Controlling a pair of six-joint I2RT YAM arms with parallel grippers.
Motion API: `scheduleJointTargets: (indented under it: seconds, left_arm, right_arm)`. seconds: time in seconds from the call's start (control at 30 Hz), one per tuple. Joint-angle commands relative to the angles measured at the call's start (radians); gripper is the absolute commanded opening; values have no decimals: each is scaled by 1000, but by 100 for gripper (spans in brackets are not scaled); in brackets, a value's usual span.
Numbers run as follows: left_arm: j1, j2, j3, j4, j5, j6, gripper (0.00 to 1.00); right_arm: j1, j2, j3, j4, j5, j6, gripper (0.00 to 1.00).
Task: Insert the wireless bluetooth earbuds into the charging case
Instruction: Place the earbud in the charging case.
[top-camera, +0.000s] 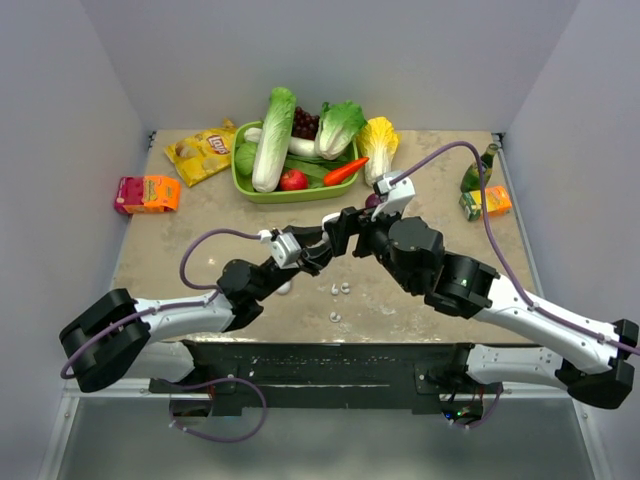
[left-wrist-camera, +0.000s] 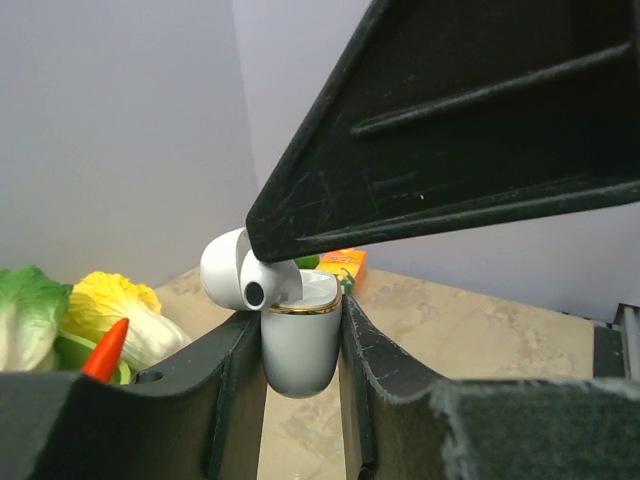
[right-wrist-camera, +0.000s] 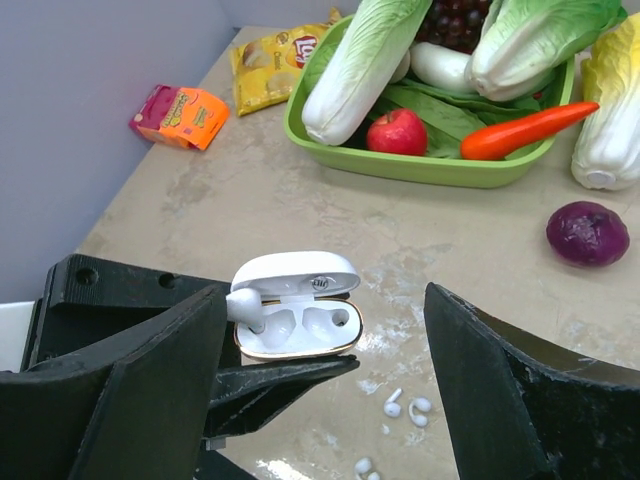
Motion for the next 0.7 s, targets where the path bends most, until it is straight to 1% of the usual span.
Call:
scheduleJointTargets:
  seconds: [0.0, 0.3, 0.63, 0.67]
  left_arm:
    - [-17, -22, 39, 324, -62, 106, 0]
    - [-26, -31, 30, 304, -85, 118, 0]
    - [-26, -32, 31, 293, -84, 115, 0]
    - [-28, -31, 34, 283, -108, 117, 0]
  right_arm:
    - [8, 10, 65, 8, 65, 9, 82]
    - [12, 33, 65, 17, 47, 23, 82]
    - [18, 17, 37, 21, 33, 26, 82]
    - [18, 14, 34, 34, 31, 26, 82]
